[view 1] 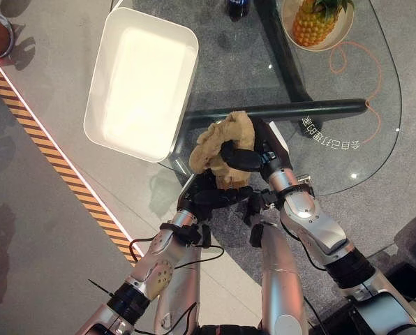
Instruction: Wipe the table with a cloth and put it in the basket.
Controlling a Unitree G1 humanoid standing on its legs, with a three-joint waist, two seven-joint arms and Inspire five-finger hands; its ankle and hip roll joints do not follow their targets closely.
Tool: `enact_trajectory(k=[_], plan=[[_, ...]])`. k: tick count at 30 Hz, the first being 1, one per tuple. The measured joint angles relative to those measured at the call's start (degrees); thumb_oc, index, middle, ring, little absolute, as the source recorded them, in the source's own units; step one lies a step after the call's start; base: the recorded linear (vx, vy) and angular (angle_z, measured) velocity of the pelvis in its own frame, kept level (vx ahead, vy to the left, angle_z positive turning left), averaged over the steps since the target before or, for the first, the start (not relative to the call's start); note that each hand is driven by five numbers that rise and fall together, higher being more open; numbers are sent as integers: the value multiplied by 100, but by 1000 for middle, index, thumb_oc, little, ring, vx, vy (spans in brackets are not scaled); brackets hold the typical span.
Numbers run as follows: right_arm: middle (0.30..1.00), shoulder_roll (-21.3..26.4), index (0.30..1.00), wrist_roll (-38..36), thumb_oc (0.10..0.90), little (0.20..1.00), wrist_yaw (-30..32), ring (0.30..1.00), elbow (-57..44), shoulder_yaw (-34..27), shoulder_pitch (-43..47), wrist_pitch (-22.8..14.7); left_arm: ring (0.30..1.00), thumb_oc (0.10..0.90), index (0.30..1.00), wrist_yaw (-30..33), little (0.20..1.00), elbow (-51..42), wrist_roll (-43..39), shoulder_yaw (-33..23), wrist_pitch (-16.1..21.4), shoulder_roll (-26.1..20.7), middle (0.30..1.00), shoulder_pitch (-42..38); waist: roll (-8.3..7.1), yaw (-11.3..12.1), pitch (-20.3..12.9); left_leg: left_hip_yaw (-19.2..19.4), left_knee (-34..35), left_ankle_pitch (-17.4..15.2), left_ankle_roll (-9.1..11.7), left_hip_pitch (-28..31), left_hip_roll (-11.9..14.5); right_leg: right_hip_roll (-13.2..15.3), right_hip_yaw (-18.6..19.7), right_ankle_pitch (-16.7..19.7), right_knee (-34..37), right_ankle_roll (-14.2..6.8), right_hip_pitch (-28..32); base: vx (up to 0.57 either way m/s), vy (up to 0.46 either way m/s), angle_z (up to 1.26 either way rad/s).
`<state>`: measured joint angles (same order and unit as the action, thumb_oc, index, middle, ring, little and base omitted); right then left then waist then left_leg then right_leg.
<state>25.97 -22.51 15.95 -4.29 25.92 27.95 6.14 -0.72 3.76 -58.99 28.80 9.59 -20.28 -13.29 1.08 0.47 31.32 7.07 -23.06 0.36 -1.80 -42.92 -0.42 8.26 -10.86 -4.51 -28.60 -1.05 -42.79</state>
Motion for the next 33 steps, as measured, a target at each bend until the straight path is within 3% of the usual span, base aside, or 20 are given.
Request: enact_trajectory(k=[8, 9, 10, 11, 23, 33], plan=[[300, 3, 300, 13, 100, 200, -52, 300, -1, -6, -6, -47, 900, 800, 900, -2, 900, -43, -142, -22, -63, 75, 900, 36, 0, -50, 0, -3, 15, 0, 0, -1, -8, 2, -1, -11, 0, 0, -8, 0, 0, 0], [300, 6, 300, 12, 100, 200, -73, 300, -1, -6, -11, -46, 754, 630, 754, -2, 730, -44, -217, -22, -79, 80, 754, 41, 0, -50, 0, -3, 17, 0, 0, -1, -8, 1, -1, -13, -1, 2, -11, 0, 0, 0], [300, 5, 300, 11, 100, 200, -79, 300, -1, -5, -17, -46, 462, 289, 462, -2, 389, -44, -273, -19, -82, 81, 462, 44, 0, -50, 0, -3, 18, 0, 0, -3, -9, 1, -1, -15, -1, 2, -13, 0, 0, 0], [300, 5, 300, 11, 100, 200, -81, 300, -1, -4, -23, -46, 300, 100, 300, -2, 200, -44, -314, -18, -82, 83, 300, 46, 0, -49, 0, -3, 21, 0, 0, -5, -10, 0, -2, -16, -1, 2, -16, 0, 0, 0], [300, -16, 300, -7, 100, 200, -486, 300, -609, 263, -163, -324, 300, 100, 300, 318, 200, -18, -328, -481, -11, 94, 300, 35, -5, -64, 1, -30, 11, 0, 0, -16, -8, -1, -4, -19, -7, 2, -22, 0, 0, 0], [300, -102, 300, -6, 100, 200, -583, 300, -596, 334, -182, -307, 300, 100, 300, 318, 200, -18, -327, -456, 36, 85, 300, 70, -28, -72, 1, -37, 1, 1, -1, -14, -17, 13, -24, -18, -14, 1, -5, 0, 0, 0]])
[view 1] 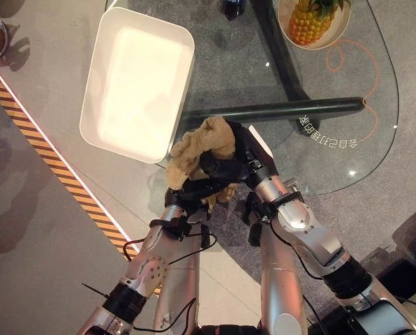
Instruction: Wipe the table with a cloth and put it in the basket.
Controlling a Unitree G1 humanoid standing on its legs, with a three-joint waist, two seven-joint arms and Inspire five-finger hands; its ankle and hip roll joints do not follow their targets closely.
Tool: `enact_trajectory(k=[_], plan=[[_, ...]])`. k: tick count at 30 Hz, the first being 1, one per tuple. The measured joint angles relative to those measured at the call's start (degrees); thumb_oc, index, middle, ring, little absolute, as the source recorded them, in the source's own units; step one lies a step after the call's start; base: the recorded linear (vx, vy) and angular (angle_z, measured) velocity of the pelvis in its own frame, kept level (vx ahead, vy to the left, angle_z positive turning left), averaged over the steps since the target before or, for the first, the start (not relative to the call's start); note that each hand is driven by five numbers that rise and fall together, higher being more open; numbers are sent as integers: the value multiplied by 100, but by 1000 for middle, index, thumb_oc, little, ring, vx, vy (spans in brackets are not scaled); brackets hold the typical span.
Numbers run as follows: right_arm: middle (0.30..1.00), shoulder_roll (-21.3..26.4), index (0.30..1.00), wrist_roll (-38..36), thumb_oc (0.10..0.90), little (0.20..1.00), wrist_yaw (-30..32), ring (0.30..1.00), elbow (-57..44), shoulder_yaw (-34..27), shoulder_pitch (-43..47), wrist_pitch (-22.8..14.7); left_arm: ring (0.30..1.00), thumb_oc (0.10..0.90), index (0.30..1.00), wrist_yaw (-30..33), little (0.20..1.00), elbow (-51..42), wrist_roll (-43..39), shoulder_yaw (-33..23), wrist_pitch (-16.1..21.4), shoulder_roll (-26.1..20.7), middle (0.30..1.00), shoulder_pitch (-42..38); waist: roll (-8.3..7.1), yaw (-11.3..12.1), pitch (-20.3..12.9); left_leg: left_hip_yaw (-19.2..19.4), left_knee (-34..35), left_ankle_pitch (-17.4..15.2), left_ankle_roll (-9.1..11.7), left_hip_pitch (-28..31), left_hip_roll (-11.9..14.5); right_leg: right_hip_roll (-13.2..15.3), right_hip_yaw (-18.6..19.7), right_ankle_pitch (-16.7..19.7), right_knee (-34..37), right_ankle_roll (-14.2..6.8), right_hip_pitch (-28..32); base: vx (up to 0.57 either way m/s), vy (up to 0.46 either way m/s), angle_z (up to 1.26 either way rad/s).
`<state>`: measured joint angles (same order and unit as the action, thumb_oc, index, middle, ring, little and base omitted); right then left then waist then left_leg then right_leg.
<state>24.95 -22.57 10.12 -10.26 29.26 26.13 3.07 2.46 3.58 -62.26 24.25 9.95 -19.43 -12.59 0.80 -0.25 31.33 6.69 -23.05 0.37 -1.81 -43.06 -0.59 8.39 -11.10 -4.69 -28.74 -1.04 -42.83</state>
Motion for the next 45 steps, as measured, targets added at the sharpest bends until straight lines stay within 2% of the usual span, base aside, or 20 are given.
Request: enact_trajectory(k=[5, 6, 7, 8, 9, 33, 36, 40, 45], plan=[[300, 0, 300, -2, 100, 200, -1, 300, 6, 0, 7, -2, 300, 100, 300, 0, 200, 0, 0, 1, 9, 0, 300, -1, -2, -4, 0, -17, -15, 1, 1, 8, 0, -1, -26, 0, 0, 0, 26, 0, 0, 0], [488, 0, 488, -2, 320, 420, -1, 488, 9, -2, 7, -2, 300, 100, 300, 0, 200, 1, 1, 1, 9, 0, 300, -1, -2, -6, 0, -23, -16, 1, 2, 10, -1, -1, -31, 0, 0, 0, 31, 0, -1, 3], [705, 0, 705, -2, 572, 672, 0, 705, 14, -3, 6, -2, 300, 100, 300, 0, 200, 3, 1, 1, 9, 1, 300, -1, -2, -10, 0, -38, -21, 1, 2, 16, -1, 0, -45, 0, 1, 0, 44, -1, 0, 4], [818, -3, 818, -2, 704, 804, 1, 818, 14, -4, 5, -2, 300, 100, 300, 0, 200, 3, 1, 1, 9, 1, 300, -2, -3, -11, 0, -60, -22, 2, 2, 20, -1, 2, -57, 0, 1, 0, 54, 0, 2, 6], [900, -4, 900, -1, 800, 900, 2, 900, 14, -6, 6, -3, 300, 100, 300, 1, 200, 3, 1, -1, 11, 0, 300, -2, -5, -7, -2, -79, -23, 4, 6, 27, -4, 6, -75, 0, 2, 1, 73, 1, 4, 6], [900, -31, 900, -2, 800, 900, 120, 900, 20, -24, -223, -134, 300, 100, 300, 10, 200, 8, 14, 31, 39, -10, 300, 36, -130, -10, -7, -76, -39, 10, -6, 119, 10, 16, -86, 0, 5, 1, 179, 0, 0, 0], [900, -31, 900, -2, 800, 900, 117, 900, 20, -25, -246, -161, 300, 100, 300, 65, 200, 9, 143, 23, 145, -23, 300, 44, -134, -12, -6, -77, -21, 4, -15, 126, 11, 14, -86, 0, 5, 1, 176, 0, 0, 0], [900, -39, 900, -2, 800, 900, 118, 900, 20, -64, -317, -242, 300, 100, 300, 235, 200, 9, 647, 6, 470, -19, 300, 126, -135, -20, -5, -74, -4, 4, -15, 140, 16, 8, -81, -1, 6, 2, 177, 0, 0, 0], [900, -47, 900, 13, 800, 900, 163, 900, 83, -534, -459, -239, 300, 100, 300, 506, 200, 0, 1284, -251, 940, -56, 300, 199, -138, -18, -4, -44, -19, 24, 5, 173, 12, 14, -57, -7, -5, 1, 178, -23, 5, -2]])
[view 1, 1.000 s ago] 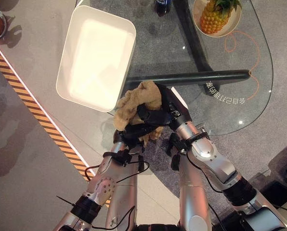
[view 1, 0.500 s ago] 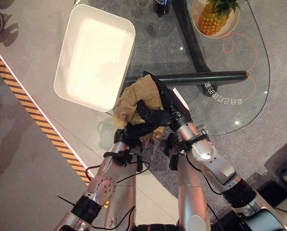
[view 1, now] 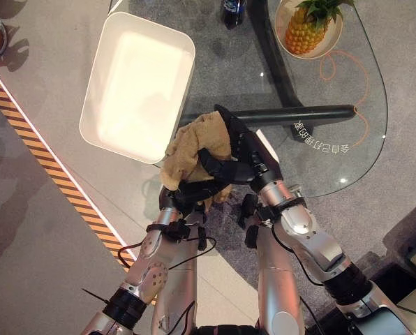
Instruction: Wipe the table with a cloth and put it in the basket.
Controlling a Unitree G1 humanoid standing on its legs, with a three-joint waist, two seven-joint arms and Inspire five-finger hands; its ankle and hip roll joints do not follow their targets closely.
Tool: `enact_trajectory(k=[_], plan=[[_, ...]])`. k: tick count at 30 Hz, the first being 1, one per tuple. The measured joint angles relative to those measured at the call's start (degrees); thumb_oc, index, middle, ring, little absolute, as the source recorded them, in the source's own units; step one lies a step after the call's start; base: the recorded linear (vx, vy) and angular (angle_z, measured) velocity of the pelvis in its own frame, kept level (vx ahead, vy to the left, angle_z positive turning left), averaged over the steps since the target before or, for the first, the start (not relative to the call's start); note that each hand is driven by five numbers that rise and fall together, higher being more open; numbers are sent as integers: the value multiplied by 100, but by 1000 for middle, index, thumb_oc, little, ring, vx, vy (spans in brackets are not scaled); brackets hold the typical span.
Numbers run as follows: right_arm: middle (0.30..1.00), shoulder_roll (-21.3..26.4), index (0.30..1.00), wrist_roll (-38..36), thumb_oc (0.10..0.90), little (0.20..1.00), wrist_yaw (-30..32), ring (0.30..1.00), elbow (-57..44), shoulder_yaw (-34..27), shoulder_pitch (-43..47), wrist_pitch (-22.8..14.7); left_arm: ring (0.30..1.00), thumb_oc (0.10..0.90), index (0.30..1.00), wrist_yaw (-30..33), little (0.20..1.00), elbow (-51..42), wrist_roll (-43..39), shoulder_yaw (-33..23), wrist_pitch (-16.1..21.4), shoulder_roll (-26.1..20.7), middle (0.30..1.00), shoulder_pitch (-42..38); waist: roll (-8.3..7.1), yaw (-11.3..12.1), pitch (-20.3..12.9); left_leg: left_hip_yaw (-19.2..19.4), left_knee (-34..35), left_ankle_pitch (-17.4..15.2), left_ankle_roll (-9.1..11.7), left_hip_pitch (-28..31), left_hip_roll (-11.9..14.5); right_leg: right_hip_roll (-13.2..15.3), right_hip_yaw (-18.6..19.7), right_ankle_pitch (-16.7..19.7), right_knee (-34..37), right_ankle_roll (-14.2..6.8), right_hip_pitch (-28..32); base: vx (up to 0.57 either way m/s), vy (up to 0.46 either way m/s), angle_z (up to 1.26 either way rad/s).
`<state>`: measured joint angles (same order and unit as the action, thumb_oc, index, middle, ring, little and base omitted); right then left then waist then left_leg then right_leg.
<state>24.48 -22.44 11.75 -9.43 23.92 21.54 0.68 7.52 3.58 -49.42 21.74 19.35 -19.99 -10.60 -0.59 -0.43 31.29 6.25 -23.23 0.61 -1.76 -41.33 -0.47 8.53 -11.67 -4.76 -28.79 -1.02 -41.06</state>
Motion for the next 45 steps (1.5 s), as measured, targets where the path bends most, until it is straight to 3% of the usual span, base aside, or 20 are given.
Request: enact_trajectory(k=[7, 20, 28, 39, 45], plan=[[900, 23, 900, 1, 800, 900, -12, 900, 55, -107, -63, 2, 300, 100, 300, 120, 200, -9, 521, -447, 142, -106, 300, -142, -4, 9, 0, 60, 87, 24, 21, 23, 8, -12, 73, -4, -27, 6, -51, -11, 15, -4], [900, 31, 900, -23, 800, 900, -86, 900, 55, -165, -209, 5, 300, 100, 300, 229, 200, -9, 810, -572, 253, -115, 300, -140, -2, 17, 0, 97, 29, 23, 21, 28, 12, -10, 108, -15, -72, 15, -73, 0, 0, 0], [900, 55, 900, -22, 800, 900, -87, 900, 63, -258, -511, 91, 300, 100, 300, 390, 200, -190, 884, -941, 700, -120, 300, -136, 1, 22, 0, 107, 40, 8, 46, 28, 17, -8, 137, -34, -155, 36, -118, 0, 0, 0], [900, 52, 900, -21, 800, 900, -89, 900, 167, -259, -527, 254, 300, 100, 300, 1284, 200, -473, 1743, -1405, 862, -142, 300, -311, 6, 40, 0, 110, 3, 29, 64, 128, -5, 17, 154, -124, -327, 78, -94, 12, 26, 0], [900, 97, 900, -22, 800, 900, -89, 900, 228, -247, -477, 420, 300, 100, 300, 1841, 200, -345, 2014, -1578, 845, -372, 300, -416, 11, 43, -1, 116, -16, 18, 77, 188, -2, 14, 201, -154, -427, 107, -82, 18, 66, -2]])
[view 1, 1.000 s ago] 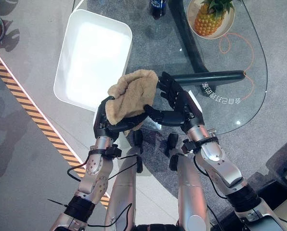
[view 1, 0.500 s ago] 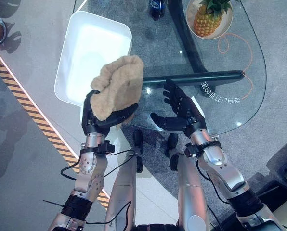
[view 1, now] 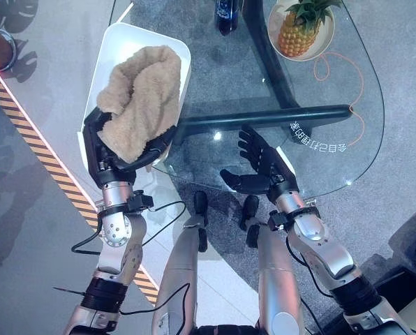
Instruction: Wipe the table with a cloth and put it in the basket.
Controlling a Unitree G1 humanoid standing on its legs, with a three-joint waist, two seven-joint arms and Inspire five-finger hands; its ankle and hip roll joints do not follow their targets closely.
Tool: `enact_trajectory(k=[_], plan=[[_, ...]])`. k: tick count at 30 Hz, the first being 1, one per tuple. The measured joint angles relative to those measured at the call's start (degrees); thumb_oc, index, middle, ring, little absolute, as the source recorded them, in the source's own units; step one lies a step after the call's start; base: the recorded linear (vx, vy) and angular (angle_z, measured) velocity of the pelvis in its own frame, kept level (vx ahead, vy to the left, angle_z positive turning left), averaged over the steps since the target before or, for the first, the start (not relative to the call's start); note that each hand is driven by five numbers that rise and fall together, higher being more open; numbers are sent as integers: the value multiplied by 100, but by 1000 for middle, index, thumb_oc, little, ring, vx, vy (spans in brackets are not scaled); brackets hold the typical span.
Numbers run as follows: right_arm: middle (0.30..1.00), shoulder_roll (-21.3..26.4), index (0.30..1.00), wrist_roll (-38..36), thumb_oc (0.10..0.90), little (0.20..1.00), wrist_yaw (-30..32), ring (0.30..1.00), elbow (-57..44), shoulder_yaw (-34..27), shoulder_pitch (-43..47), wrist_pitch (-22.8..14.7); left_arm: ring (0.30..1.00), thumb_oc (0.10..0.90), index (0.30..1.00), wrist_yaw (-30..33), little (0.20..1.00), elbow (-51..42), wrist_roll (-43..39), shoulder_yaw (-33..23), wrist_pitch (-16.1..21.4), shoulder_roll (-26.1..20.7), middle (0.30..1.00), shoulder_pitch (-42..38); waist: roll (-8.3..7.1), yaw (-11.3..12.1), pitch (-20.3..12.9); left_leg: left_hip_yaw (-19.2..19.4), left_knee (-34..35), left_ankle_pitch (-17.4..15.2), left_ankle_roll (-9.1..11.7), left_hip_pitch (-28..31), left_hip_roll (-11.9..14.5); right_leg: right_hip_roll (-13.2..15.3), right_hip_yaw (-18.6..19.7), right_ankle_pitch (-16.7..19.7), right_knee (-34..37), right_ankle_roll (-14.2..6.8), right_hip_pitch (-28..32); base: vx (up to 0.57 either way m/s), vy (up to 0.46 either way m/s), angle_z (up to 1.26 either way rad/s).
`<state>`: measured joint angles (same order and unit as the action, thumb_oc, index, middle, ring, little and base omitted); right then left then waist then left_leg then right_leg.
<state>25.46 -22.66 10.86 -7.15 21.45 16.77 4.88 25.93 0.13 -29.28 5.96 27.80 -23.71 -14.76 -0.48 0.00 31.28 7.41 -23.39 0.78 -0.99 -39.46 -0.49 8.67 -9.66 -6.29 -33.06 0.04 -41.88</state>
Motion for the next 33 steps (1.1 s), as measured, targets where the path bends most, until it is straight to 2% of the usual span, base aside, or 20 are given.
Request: enact_trajectory(k=[10, 18, 25, 33], plan=[[900, 256, 900, -128, 800, 900, 10, 900, 300, 42, 483, 323, 300, 100, 300, 888, 200, 1530, 210, -23, -313, -442, 300, -993, 11, -50, 1, 20, -150, -55, 39, -139, 31, -24, 68, -71, -147, 9, -157, 0, 81, -2], [900, 391, 900, -279, 800, 900, 52, 900, 712, 182, 942, 484, 300, 100, 300, 974, 200, 2427, 297, 39, -654, -573, 300, -1652, 16, -65, -1, 95, -314, -139, 48, -248, 109, -56, 85, -78, -187, 28, -228, 10, 92, -3], [900, 444, 900, -366, 800, 900, 65, 900, 861, 244, 1247, 598, 300, 100, 300, 1008, 200, 3143, 306, 143, -842, -717, 300, -2239, 15, -227, 0, 113, -382, -183, 30, -476, 131, -64, 94, -52, -158, 7, -410, -18, 80, -2], [900, 560, 900, -504, 800, 900, 65, 900, 887, 282, 1453, 600, 300, 100, 300, 1015, 200, 3596, 308, 278, -878, -881, 300, -2881, 11, -343, 1, 118, -588, -238, -27, -840, 159, -87, 89, 19, -99, -47, -664, 1, 57, -3]])
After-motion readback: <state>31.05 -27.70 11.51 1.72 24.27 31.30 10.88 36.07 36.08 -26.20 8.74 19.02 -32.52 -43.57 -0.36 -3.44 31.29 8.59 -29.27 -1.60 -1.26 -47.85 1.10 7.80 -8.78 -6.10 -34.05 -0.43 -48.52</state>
